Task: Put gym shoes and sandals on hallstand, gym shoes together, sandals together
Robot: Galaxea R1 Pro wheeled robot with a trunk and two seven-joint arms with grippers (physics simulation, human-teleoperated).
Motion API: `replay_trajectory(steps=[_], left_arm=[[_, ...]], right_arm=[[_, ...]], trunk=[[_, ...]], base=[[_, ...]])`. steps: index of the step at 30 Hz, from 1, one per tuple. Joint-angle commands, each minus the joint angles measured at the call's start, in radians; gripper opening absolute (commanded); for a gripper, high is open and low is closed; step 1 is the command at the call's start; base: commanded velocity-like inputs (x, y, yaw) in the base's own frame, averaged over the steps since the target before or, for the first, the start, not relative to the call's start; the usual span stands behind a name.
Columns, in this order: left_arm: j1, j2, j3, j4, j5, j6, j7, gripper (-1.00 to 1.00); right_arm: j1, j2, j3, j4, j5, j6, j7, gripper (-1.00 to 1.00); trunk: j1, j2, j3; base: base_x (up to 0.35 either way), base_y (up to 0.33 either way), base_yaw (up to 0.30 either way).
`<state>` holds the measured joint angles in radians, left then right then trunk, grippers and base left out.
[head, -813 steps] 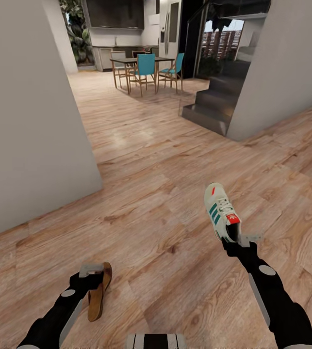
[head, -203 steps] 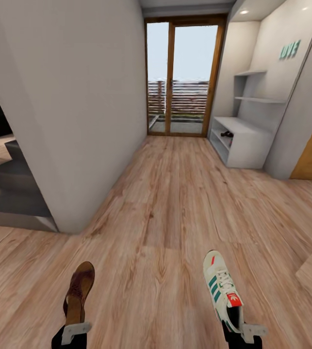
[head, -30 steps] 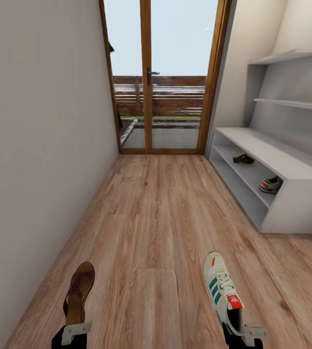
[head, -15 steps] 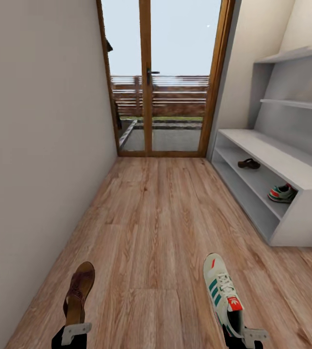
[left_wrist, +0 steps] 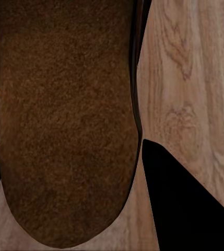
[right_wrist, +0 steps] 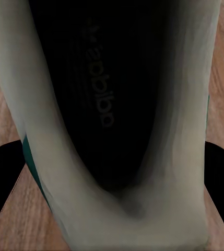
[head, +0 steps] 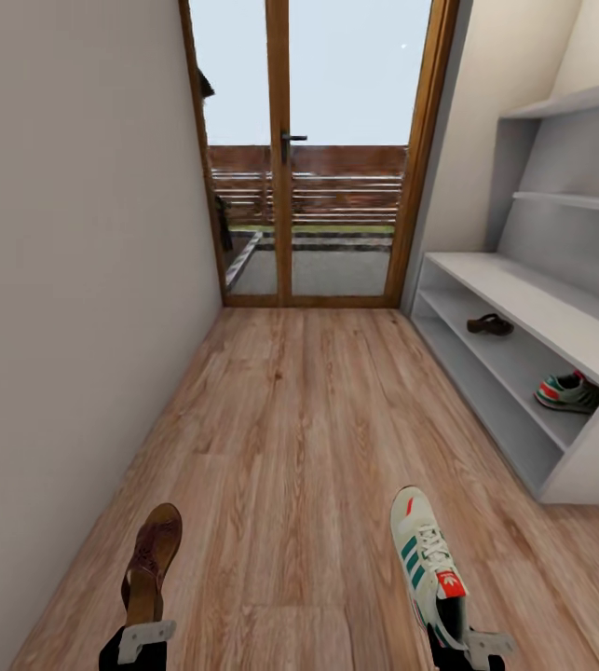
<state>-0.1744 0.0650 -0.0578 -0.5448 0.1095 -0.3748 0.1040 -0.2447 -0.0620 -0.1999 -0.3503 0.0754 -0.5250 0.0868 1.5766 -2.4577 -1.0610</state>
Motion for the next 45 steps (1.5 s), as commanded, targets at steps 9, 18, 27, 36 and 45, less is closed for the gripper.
replay_trajectory(steps=[9, 18, 27, 36, 45], left_arm=[[-0.001, 0.001, -0.006, 0.000, 0.007, -0.003, 0.004, -1.00], [-0.001, 0.001, -0.006, 0.000, 0.007, -0.003, 0.004, -1.00], [-0.001, 0.001, -0.006, 0.000, 0.008, -0.003, 0.004, -1.00], [-0.001, 0.001, -0.006, 0.000, 0.008, -0.003, 0.005, -1.00], [-0.001, 0.001, -0.006, 0.001, 0.009, -0.003, 0.005, -1.00]], right_arm=[[-0.001, 0.001, -0.009, 0.001, 0.007, -0.004, 0.007, -1.00], [-0.001, 0.001, -0.009, 0.001, 0.007, -0.004, 0.007, -1.00], [-0.001, 0.002, -0.009, 0.000, 0.007, -0.004, 0.007, -1.00], [-0.001, 0.002, -0.009, -0.001, 0.007, -0.004, 0.007, -1.00], [-0.001, 0.002, -0.009, -0.001, 0.007, -0.004, 0.007, -1.00]], trunk=[[0.000, 0.000, -0.001], [0.000, 0.000, -0.001], [0.000, 0.000, -0.001], [0.000, 0.000, -0.001], [0.000, 0.000, -0.001]], base=[[0.338, 0.000, 0.000], [0.338, 0.000, 0.000], [0.338, 0.000, 0.000], [0.338, 0.000, 0.000], [0.338, 0.000, -0.183]])
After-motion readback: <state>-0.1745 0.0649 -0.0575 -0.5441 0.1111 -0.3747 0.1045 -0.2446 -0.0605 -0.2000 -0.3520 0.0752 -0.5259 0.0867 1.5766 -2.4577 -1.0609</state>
